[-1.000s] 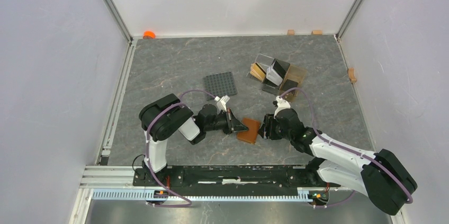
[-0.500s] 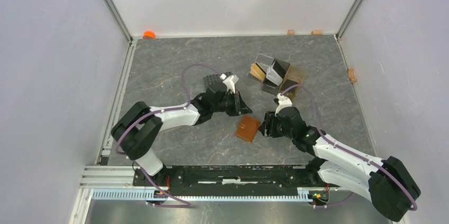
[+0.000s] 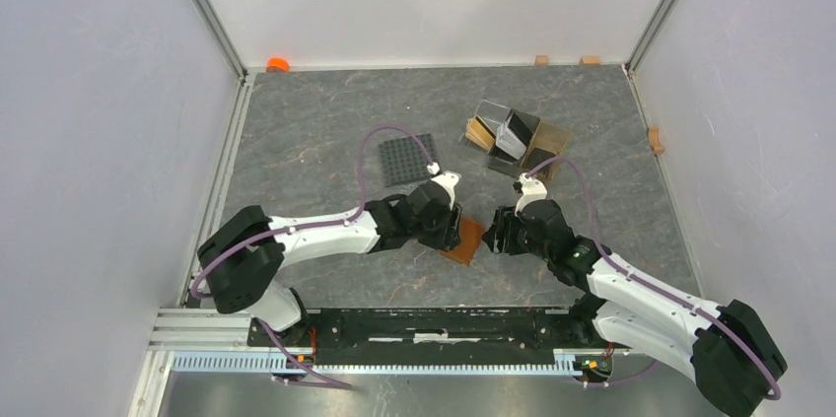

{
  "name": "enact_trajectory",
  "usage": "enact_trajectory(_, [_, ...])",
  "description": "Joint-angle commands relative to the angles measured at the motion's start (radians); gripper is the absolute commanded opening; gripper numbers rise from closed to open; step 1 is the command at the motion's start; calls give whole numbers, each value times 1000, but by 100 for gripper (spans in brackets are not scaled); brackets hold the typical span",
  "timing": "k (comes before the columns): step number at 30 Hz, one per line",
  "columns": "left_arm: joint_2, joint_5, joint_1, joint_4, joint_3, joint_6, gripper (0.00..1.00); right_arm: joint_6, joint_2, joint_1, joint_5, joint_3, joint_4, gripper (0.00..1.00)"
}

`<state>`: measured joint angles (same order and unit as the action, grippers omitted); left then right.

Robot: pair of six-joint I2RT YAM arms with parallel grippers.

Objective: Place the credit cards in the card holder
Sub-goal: Close the card holder at the center of the board.

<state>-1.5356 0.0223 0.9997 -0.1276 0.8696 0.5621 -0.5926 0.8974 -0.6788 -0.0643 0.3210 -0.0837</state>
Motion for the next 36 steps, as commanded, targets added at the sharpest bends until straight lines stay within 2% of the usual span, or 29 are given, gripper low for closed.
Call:
enact_trajectory(1, [-57,201,68,-92,82,-79,53,11,-13,-2,-1,-15,30,62])
enact_trajectory(7, [-135,305,124,-133,154,-116,59,7,-23,-2,1,-25,30,62])
enact_trajectory(16, [-201,383,149,-167,223,-170,58,3,-21,-2,7,-38,45,62])
enact_trajectory(24, [-240,351,154,-148,237,-195,47,1,-10,-2,14,-43,53,62])
enact_trajectory(32, [-279,352,154,-149,244,-199,40,-6,-5,-2,18,-50,60,62])
enact_trajectory(36, [-297,372,154,-178,250,-185,28,-7,-5,-2,18,-50,61,62])
